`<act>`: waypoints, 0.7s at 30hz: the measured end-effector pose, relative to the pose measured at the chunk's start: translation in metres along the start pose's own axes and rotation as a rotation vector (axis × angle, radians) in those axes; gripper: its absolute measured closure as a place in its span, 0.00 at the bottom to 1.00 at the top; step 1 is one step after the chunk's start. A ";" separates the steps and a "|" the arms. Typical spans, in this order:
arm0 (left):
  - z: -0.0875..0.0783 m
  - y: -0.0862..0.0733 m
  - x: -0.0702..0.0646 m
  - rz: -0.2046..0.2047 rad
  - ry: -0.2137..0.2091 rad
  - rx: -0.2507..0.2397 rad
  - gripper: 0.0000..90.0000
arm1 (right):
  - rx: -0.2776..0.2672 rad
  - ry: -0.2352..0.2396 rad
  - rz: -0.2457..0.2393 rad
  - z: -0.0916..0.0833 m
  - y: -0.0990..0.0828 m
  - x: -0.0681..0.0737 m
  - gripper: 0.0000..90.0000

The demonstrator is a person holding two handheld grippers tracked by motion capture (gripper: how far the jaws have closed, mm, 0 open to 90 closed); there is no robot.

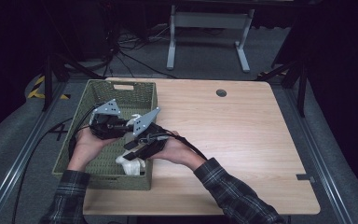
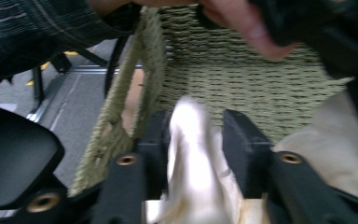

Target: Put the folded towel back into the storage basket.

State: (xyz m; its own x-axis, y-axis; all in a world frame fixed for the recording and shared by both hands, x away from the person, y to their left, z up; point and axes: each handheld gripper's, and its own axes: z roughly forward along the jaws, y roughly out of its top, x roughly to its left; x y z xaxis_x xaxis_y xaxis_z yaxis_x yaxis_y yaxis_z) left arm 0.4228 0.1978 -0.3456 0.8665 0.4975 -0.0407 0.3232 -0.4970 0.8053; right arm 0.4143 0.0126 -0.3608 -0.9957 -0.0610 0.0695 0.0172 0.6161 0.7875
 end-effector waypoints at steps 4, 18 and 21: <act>0.003 0.001 0.001 0.008 0.004 0.005 0.87 | -0.014 -0.024 0.007 -0.007 -0.001 -0.003 0.59; 0.003 0.022 0.015 -0.068 0.067 0.010 0.87 | -0.031 -0.104 0.028 -0.054 -0.017 -0.010 0.45; 0.006 0.029 0.021 -0.078 0.085 0.018 0.87 | -0.025 -0.130 0.028 -0.070 -0.026 -0.009 0.43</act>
State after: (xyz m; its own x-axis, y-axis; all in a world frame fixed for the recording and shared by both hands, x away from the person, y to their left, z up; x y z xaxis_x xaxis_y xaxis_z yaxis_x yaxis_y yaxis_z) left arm 0.4532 0.1896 -0.3264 0.8035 0.5931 -0.0519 0.3957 -0.4668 0.7909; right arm 0.4292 -0.0580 -0.3389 -0.9981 0.0596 0.0131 0.0461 0.5962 0.8015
